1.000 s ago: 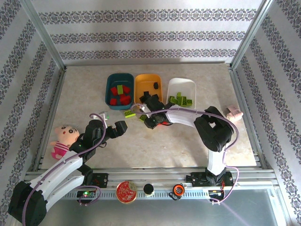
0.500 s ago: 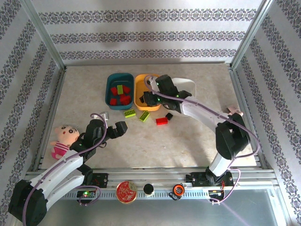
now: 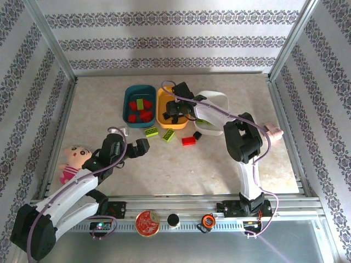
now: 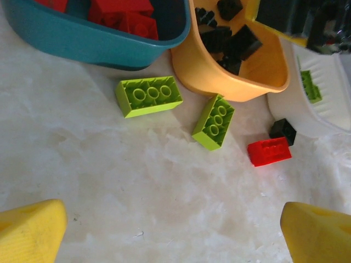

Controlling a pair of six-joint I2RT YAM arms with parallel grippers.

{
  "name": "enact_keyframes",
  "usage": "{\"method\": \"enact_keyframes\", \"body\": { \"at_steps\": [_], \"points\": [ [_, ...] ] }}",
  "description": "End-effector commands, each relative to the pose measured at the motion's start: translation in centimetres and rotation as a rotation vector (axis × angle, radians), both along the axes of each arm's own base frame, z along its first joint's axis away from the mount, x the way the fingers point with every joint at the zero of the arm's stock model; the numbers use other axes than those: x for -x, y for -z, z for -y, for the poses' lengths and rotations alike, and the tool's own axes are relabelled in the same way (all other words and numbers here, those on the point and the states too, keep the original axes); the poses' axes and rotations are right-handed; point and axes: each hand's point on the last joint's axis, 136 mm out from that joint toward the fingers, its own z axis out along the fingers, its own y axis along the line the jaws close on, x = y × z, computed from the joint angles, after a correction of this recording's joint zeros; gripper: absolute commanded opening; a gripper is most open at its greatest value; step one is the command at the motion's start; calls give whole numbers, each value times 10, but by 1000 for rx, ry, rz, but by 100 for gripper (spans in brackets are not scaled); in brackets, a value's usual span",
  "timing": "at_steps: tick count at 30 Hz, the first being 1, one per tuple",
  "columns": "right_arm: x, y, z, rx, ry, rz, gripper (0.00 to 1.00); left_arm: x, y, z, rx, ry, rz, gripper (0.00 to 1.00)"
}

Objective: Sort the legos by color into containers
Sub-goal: Place the lego in the container, then pick up the lego from the container.

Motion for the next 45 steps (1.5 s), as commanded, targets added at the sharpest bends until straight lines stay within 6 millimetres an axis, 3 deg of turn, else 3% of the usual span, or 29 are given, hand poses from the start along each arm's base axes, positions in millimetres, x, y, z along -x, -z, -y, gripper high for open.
{"method": "enact_keyframes", "body": {
  "at_steps": [1, 5, 11, 16, 21, 25, 29, 34, 45],
  "points": [
    [-3, -41, -1, -31, 13, 80, 66, -5, -15, 10, -23, 62, 23, 100],
    [11, -59, 3, -55, -8, 114, 68, -14, -20, 18, -53, 101, 13, 97],
    [43, -62, 12, -64, -23, 128, 68, -53, -21, -3, -245, -18, 28, 94],
    [70, -53, 22, -73, -28, 117, 68, -114, -14, -19, -315, -101, -38, 71],
    [91, -53, 36, -75, -27, 126, 68, -172, 6, -33, -380, -142, -103, 64],
    [103, -56, 43, -83, -33, 132, 68, -206, 30, -36, -388, -138, -163, 59],
    [110, -57, 50, -80, -29, 143, 68, -226, 30, -34, -411, -137, -137, 59],
    [114, -55, 56, -85, -26, 142, 68, -244, 40, -45, -484, -164, -158, 60],
    [115, -57, 63, -92, -18, 153, 68, -260, 66, -55, -576, -168, -205, 60]
  ]
}}
